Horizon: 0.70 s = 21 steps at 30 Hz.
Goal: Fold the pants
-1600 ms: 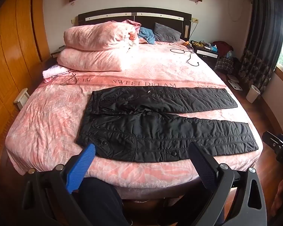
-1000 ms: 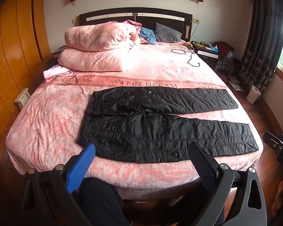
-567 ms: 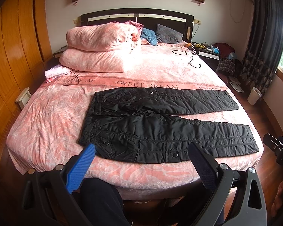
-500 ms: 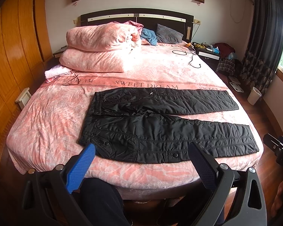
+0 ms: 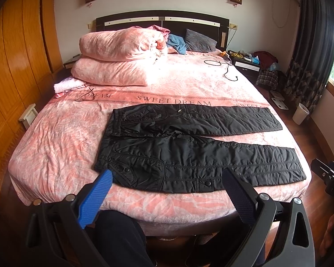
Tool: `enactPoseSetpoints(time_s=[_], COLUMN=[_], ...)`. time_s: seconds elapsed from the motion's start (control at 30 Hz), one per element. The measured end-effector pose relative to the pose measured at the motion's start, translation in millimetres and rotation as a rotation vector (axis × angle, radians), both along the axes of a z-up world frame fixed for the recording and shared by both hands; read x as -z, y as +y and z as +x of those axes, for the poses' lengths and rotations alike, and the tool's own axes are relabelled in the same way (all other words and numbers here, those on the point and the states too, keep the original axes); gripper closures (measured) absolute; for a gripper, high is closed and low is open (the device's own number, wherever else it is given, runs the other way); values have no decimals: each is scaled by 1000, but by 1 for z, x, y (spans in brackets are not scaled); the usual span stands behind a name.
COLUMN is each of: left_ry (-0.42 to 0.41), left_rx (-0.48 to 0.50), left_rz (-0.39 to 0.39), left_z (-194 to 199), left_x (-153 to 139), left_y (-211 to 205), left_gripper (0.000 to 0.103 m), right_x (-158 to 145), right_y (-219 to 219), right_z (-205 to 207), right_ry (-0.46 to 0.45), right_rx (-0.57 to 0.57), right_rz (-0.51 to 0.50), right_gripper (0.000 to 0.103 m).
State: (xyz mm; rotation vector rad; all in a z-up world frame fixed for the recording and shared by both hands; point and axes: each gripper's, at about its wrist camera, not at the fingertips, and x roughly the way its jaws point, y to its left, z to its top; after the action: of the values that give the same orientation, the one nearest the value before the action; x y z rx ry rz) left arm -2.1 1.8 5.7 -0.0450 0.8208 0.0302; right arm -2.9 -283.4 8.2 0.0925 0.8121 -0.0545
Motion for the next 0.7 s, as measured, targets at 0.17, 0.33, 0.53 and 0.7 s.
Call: enactPoseSetpoints(time_s=[0.17,0.33,0.53,0.7], left_ry=[0,-3,-2,-2], left_rx=[0,-1,-1,0], left_rz=[-1,-2,-2,-3], left_z=[0,-2,-2,-1], left_x=[0,0,0,0], left_y=[0,2,1,2], left_gripper=[4,4,4,4], right_x=[0,0,2,1], right_y=[-2,-2,-2,-3], right_z=[0,1,-1,0], right_ry=[-1,0,2,0], right_rx=[0,2,1,3], right_rz=[1,0,1,1], right_gripper=[2,2,2,2])
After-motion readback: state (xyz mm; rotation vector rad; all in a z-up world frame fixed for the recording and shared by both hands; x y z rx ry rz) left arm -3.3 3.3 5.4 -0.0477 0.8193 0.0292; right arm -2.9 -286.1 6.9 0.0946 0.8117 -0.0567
